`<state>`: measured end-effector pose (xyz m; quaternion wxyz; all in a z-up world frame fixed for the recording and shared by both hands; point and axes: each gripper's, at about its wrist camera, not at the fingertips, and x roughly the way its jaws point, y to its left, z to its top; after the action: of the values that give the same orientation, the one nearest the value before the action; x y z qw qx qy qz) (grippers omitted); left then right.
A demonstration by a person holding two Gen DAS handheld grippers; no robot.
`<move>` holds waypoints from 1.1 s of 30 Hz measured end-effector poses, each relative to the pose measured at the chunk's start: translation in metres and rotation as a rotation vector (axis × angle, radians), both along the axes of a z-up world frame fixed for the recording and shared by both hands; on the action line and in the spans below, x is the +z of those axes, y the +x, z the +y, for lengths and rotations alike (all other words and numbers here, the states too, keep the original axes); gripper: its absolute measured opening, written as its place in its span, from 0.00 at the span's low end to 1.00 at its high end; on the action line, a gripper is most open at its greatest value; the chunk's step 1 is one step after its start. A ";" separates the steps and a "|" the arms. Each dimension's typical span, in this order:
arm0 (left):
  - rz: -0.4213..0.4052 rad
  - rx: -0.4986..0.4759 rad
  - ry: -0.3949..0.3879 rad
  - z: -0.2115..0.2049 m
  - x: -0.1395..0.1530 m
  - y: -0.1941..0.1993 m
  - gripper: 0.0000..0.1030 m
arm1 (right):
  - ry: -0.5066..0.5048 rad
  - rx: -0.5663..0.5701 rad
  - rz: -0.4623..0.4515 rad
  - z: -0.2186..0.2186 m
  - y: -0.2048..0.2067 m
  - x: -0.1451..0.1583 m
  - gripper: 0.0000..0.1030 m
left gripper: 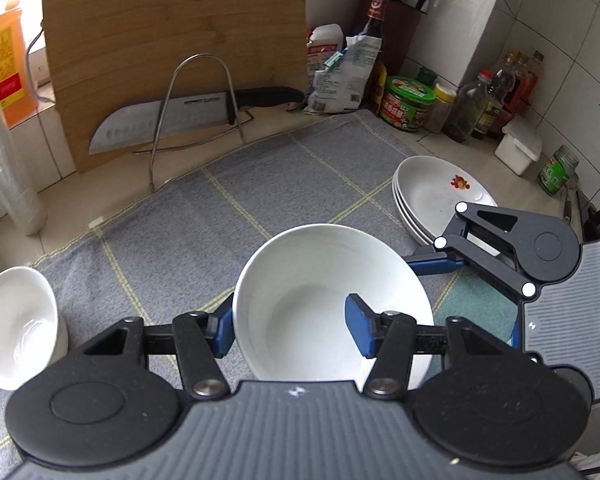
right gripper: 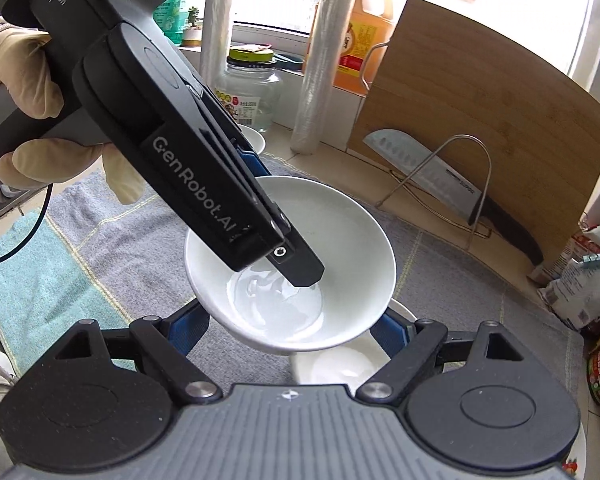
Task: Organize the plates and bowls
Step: 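Lower the held white bowl into the other white bowl with the left gripper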
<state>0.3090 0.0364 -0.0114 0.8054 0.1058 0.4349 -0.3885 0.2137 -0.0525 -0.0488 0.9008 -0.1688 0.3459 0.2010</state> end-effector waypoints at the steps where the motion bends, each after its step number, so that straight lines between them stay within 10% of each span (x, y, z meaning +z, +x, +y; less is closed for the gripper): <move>1: -0.001 -0.009 0.001 -0.004 0.000 0.001 0.52 | 0.001 -0.008 0.000 -0.004 0.000 0.000 0.87; 33: 0.031 -0.122 0.073 -0.070 -0.034 0.028 0.53 | 0.082 -0.179 0.108 -0.052 0.023 -0.029 0.87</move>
<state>0.3365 -0.0338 -0.0457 0.7690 0.1553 0.4542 -0.4222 0.2366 -0.1040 -0.0773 0.9014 -0.0890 0.3990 0.1424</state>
